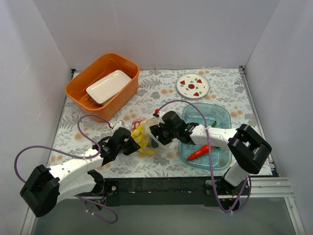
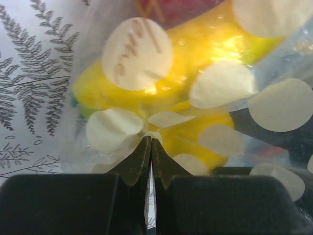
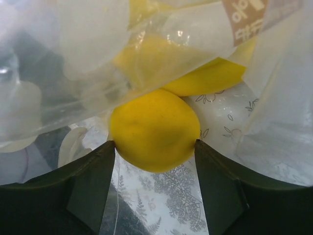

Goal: Open the zip-top bag and remove the fake food

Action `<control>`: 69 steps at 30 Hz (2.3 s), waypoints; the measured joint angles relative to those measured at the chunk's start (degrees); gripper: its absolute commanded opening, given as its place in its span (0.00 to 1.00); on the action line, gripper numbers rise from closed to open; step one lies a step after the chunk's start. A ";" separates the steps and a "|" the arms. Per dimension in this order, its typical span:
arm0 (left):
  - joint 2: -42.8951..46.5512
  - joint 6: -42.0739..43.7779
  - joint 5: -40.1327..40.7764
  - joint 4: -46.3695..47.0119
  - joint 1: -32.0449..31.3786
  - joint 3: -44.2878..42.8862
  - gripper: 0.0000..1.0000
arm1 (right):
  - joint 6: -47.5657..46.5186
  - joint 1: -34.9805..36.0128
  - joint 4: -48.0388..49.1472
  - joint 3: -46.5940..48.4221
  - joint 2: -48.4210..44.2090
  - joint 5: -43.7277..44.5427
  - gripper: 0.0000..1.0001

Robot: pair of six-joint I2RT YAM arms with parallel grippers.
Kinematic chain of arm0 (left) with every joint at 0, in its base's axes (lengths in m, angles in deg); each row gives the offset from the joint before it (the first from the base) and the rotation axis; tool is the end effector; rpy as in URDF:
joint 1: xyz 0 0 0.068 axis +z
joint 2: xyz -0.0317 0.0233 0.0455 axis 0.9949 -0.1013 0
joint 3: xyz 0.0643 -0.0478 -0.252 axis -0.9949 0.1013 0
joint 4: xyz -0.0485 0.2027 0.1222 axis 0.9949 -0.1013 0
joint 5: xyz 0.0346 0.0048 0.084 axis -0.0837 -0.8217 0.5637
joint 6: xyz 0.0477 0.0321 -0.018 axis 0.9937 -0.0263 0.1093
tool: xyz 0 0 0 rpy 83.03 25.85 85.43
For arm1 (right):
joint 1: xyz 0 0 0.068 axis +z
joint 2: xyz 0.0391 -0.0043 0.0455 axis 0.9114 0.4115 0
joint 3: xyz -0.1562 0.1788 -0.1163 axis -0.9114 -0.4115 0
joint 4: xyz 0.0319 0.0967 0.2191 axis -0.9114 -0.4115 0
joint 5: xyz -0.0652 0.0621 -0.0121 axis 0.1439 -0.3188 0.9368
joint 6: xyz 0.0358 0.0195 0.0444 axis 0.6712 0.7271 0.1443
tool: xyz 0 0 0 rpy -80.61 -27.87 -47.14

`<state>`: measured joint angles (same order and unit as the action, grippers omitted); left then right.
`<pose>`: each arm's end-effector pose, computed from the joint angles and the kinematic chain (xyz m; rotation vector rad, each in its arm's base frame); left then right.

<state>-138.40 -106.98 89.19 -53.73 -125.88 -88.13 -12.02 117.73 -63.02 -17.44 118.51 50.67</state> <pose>0.1392 -0.1171 0.1676 -1.3102 2.2997 -0.8938 0.1895 0.2617 0.1890 -0.5978 2.3861 1.0101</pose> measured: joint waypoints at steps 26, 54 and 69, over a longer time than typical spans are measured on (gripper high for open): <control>-5.42 -3.39 -0.11 4.66 0.24 2.64 0.00 | -1.70 3.98 -7.63 5.01 4.50 12.22 0.25; -0.90 -6.78 2.82 -0.55 0.26 1.57 0.00 | 0.22 3.87 -30.97 3.26 -32.35 39.08 0.22; 4.59 -2.75 -1.70 -1.20 0.26 0.09 0.00 | 1.88 -27.65 -33.24 -10.99 -39.95 38.29 0.46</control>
<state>-133.81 -109.74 87.48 -54.94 -125.61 -88.04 -10.14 90.09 -96.26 -28.44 78.56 88.97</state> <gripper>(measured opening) 0.009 0.766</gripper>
